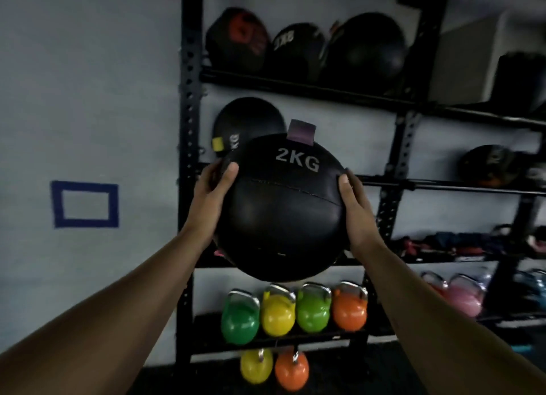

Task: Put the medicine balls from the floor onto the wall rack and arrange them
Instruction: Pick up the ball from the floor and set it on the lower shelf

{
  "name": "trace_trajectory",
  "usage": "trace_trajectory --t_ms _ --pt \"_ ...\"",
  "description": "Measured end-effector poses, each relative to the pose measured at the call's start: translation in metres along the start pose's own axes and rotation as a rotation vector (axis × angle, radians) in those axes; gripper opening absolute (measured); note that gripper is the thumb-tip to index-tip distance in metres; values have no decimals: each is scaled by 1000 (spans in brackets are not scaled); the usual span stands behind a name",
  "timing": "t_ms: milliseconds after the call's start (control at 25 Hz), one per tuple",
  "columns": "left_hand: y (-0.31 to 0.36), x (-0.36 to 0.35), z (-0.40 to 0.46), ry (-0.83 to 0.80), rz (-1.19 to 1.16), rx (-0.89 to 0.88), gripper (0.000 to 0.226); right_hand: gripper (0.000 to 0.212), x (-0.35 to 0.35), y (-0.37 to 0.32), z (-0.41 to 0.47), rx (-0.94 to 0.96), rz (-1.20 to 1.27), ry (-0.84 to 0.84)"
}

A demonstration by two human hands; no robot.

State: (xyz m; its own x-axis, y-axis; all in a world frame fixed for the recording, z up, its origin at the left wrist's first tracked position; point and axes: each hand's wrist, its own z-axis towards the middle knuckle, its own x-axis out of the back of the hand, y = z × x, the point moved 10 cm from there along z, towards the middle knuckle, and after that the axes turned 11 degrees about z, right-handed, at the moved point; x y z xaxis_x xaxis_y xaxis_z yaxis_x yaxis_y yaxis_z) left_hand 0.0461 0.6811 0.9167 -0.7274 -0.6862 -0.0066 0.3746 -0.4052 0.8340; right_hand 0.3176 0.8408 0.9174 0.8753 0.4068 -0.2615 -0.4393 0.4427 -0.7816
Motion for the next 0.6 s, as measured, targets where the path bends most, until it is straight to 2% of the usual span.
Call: trace_trajectory --t_ms 200,400,600 --pt "14 -88 39 -44 -57 -48 91 76 64 -31 57 92 -44 55" --pt "-3 -152 110 -42 -51 -114 90 72 98 -5 141 133 -13 57" --pt "-16 -197 213 6 -34 -159 90 67 96 17 255 203 2 3"
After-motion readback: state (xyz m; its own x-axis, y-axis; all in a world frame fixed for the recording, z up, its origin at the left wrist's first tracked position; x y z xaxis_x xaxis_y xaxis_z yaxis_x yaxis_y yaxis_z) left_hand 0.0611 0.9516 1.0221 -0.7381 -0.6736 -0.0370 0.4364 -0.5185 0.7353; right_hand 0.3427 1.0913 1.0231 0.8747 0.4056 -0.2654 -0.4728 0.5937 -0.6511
